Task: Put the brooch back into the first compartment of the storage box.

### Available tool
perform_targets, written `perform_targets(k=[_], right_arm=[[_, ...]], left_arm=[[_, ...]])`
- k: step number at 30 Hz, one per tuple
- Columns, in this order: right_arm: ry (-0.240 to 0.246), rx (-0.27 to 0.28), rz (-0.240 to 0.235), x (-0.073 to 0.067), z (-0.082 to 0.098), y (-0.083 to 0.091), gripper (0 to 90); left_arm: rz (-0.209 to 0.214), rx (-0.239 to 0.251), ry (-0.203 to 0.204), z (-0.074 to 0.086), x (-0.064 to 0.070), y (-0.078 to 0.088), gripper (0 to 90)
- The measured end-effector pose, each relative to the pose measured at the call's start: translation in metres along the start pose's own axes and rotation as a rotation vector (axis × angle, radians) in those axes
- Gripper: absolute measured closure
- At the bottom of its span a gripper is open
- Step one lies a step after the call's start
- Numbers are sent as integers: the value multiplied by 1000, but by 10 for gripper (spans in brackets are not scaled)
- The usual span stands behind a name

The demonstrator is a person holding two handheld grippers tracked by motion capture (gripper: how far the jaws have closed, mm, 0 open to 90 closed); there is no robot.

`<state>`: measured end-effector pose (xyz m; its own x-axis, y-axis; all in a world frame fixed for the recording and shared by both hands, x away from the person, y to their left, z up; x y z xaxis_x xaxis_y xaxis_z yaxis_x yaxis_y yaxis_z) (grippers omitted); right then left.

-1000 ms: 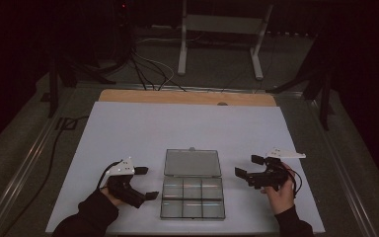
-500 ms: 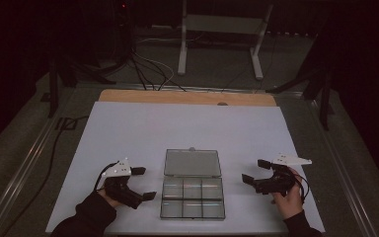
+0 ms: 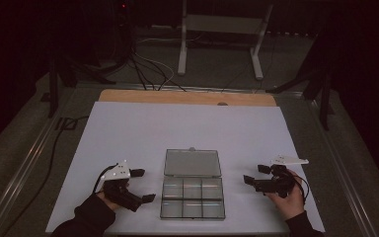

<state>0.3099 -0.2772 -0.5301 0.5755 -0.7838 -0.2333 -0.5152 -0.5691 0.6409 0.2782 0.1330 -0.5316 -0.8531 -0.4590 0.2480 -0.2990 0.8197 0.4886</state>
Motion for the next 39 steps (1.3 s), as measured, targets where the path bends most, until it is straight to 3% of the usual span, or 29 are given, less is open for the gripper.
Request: perform_targets(k=[2, 4, 5, 14, 22, 26, 39], right_arm=[[17, -16, 7, 1, 3, 1, 264], [26, -20, 13, 1, 4, 1, 276], [33, -34, 21, 3, 6, 1, 335], [36, -80, 74, 3, 16, 0, 486], [27, -119, 84, 3, 20, -4, 590], [51, -148, 100, 2, 22, -8, 640], [51, -179, 122, 3, 23, -11, 740]], left_arm=[[1, 0, 3, 1, 0, 0, 7], [2, -2, 5, 2, 0, -1, 7], [3, -3, 6, 2, 0, -1, 7], [2, -13, -3, 4, 2, -2, 7], [-5, -14, 1, 4, 0, -1, 7], [-9, -13, -3, 4, 0, -1, 7], [-7, -28, -15, 6, 1, -3, 7]])
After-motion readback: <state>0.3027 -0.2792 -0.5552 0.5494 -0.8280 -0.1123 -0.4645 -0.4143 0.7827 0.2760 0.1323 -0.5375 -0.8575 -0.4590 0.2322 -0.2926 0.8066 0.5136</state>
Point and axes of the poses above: each handheld gripper's, and its own axes: y roughly backward along the jaws, z roughly out of its underside, x roughly to its right, the point moved 6 cm from there along -y, roughly forward along the jaws, and after that the axes turned 1 degree about y, right-handed, at the moved point
